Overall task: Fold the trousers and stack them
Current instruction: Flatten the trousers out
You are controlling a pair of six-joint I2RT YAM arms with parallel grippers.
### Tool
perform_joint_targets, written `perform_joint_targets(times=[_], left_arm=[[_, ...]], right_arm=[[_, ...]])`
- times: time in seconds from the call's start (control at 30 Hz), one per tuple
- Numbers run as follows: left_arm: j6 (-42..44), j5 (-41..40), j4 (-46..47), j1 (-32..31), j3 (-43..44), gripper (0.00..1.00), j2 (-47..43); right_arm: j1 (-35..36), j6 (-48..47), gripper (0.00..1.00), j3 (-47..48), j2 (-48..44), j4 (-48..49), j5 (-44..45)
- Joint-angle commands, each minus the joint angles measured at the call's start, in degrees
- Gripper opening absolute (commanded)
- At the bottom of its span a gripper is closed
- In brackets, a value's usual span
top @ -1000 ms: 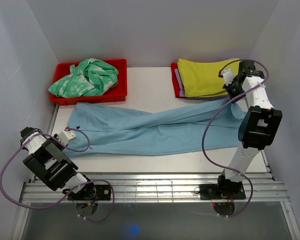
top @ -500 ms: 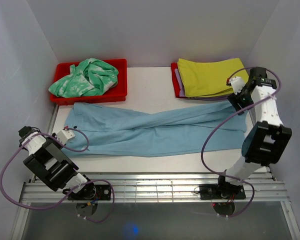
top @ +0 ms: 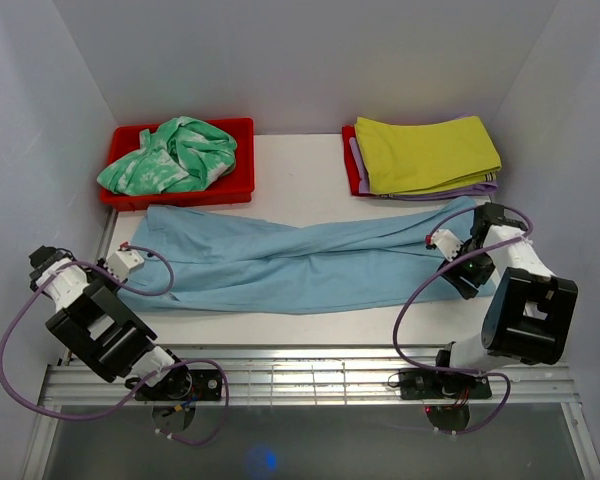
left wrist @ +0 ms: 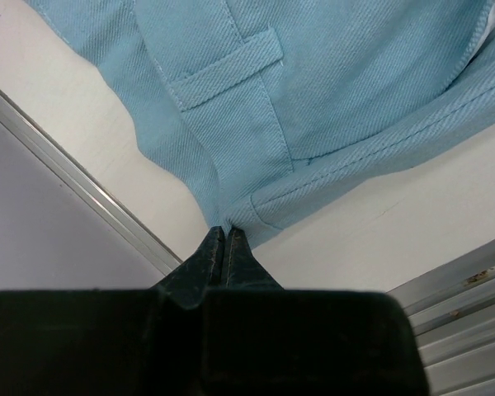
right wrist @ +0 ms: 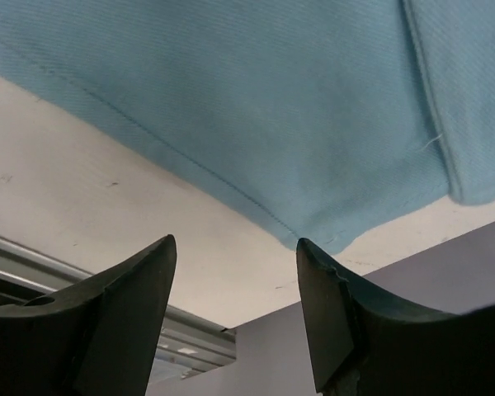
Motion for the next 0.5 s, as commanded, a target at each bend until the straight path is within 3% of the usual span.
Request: perform_joint_targets(times=[0.0,0.13,0.2,0.33,0.47], left_arm=[[-1.80,3.37,-1.78,0.23,2.87,0.00,0.52],[-4.26,4.60,-3.18,0.23,4.98,0.00,1.58],[-5.93,5.31,-3.62,0.23,6.65,0.00,2.10],[-6.73,5.93,-7.22,0.32,10.16,0.00,3.78],[-0.06,6.19,-10.30,3.39,11.14,0.00,2.64]], right_arm=[[0.34,-6.83,0.66,-0.78,2.40,7.04,0.17],[0.34,-9.21,0.65,-7.10,4.16,13.80,3.76],[0.25,-10.35,0.56,-11.23,4.78,17.86,5.88],[-3.33,-12.71,0.08,-12.83,2.52,15.18,8.88],[-14.67,-25.88,0.08,-9.14,-11.10,0.32,5.63]])
